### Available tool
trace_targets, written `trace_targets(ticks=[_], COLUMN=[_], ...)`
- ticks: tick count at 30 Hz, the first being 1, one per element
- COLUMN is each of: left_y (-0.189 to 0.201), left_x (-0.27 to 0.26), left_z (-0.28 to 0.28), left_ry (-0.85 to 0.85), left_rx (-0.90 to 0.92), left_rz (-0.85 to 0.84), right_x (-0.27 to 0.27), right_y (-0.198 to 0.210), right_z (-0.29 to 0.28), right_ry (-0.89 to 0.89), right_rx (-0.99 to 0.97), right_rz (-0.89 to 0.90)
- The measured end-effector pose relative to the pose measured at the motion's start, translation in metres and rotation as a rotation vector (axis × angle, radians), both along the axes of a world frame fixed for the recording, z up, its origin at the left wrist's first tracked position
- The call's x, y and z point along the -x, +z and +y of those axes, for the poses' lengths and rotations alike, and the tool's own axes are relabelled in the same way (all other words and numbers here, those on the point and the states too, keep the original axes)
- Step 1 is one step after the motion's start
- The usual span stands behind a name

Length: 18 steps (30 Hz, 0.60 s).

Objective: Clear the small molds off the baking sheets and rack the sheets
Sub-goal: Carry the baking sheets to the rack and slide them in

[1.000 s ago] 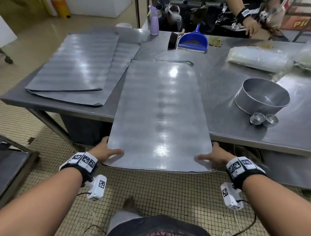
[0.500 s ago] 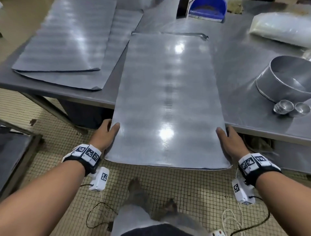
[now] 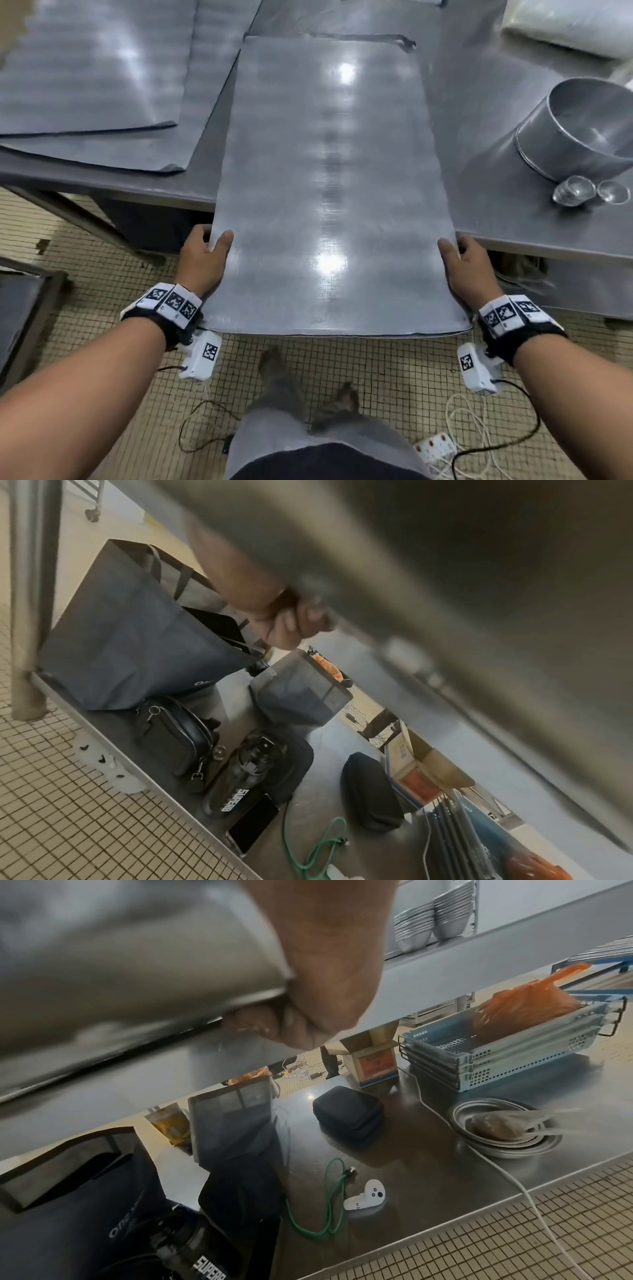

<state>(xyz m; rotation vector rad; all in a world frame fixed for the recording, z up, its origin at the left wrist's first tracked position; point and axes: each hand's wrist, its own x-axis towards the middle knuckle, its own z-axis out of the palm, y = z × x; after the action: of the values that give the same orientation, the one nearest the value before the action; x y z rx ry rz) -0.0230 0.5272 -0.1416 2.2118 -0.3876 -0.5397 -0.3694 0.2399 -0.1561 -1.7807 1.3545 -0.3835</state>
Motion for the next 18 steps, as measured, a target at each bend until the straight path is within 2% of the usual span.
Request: trace_targets(ticks=[12,18], left_y=[0.039,0.067], left_x=[0.028,0.032], left_z=[0.024,0.033], left_ry=[0.032,0.074], left_rx=[0.145,0.248], left_rz=[-0.057,-0.137], right_x=[0.024,0.016], right_y=[0.042,0.090], right_z=[0.008,0.008], right_ry=[-0.005,0.024], right_rx=[0.048,0.080], right_rz=[-0.128,-0.162])
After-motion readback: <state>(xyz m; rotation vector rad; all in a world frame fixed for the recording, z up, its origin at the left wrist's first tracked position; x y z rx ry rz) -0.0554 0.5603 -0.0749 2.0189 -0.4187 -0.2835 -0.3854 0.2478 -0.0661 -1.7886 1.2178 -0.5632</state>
